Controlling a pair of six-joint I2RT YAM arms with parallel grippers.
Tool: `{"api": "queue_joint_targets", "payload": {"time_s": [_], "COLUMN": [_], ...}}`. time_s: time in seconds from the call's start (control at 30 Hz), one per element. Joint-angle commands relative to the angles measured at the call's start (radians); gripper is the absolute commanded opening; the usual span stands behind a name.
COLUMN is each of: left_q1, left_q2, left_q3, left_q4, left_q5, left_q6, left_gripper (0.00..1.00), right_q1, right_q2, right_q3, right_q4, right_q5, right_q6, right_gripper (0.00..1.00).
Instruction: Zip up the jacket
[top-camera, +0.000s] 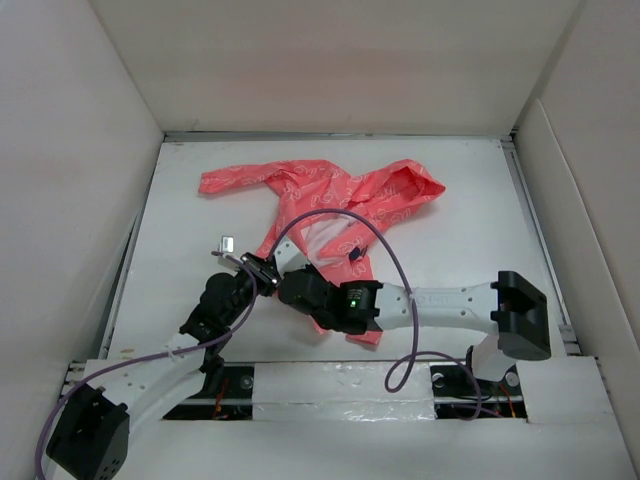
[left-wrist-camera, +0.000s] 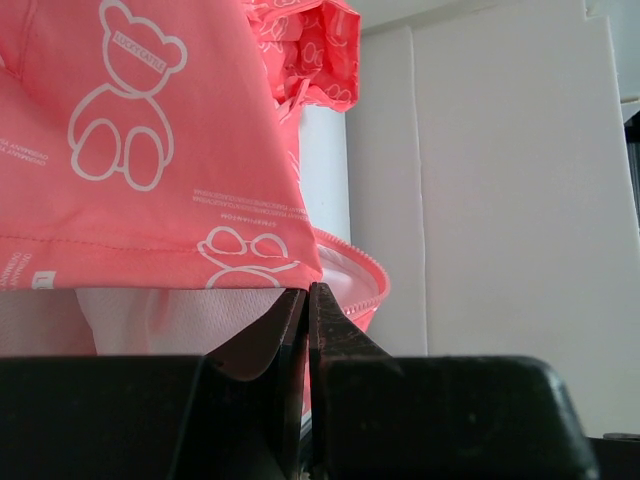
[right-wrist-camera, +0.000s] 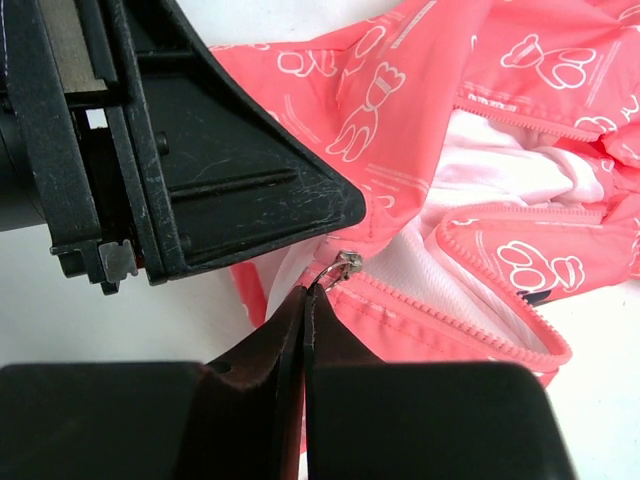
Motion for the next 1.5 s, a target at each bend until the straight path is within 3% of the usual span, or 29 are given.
{"api": "queue_joint_targets", "payload": {"time_s": [0.0, 0.33, 0.53, 0.83, 0.97, 1.07, 1.1, 1.2, 1.33, 1.4, 1.47], "left_q1": [-0.005, -0.005, -0.005, -0.005, -0.005, -0.005, -0.005, -0.005, -0.005, -0.005, -0.005], "left_q2": [-0.02, -0.028, -0.034, -0.195, -0.253, -0.243, -0.235, -0.209, -0.213, -0.224, -0.243], "left_q3": [-0.011, -0.011, -0.009, 0.0, 0.014, 0.018, 0.02, 0.023, 0.017, 0.003, -0.006], "left_q4": [0.033, 0.03, -0.004, -0.209, -0.291, -0.285, -0.281, -0.265, -0.246, -0.226, -0.211], "left_q5": [0.018, 0.023, 0.049, 0.038, 0.012, 0.017, 0.023, 0.035, 0.047, 0.047, 0.047], "left_q6": [0.002, 0.005, 0.04, 0.091, 0.106, 0.11, 0.11, 0.113, 0.116, 0.113, 0.11], "left_gripper": [0.0, 0.0, 0.0, 0.0, 0.0, 0.0, 0.0, 0.0, 0.0, 0.0, 0.0], "right_q1": [-0.01, -0.052, -0.168, -0.368, -0.378, -0.369, -0.369, -0.369, -0.36, -0.36, -0.36], "right_q2": [-0.045, -0.073, -0.176, -0.24, -0.303, -0.323, -0.323, -0.329, -0.362, -0.337, -0.293], "right_q3": [-0.006, -0.052, -0.124, -0.221, -0.285, -0.278, -0.269, -0.243, -0.27, -0.269, -0.265], "right_q4": [0.032, 0.06, 0.139, 0.279, 0.405, 0.404, 0.388, 0.325, 0.308, 0.282, 0.229], "right_q5": [0.017, -0.037, -0.083, -0.328, -0.625, -0.845, -0.88, -0.947, -0.976, -0.997, -0.981], "right_q6": [0.013, 0.025, 0.025, 0.006, -0.036, -0.05, -0.047, -0.018, 0.06, 0.086, 0.086], "right_gripper": [0.0, 0.0, 0.0, 0.0, 0.0, 0.12, 0.23, 0.34, 0.3, 0.12, 0.08]}}
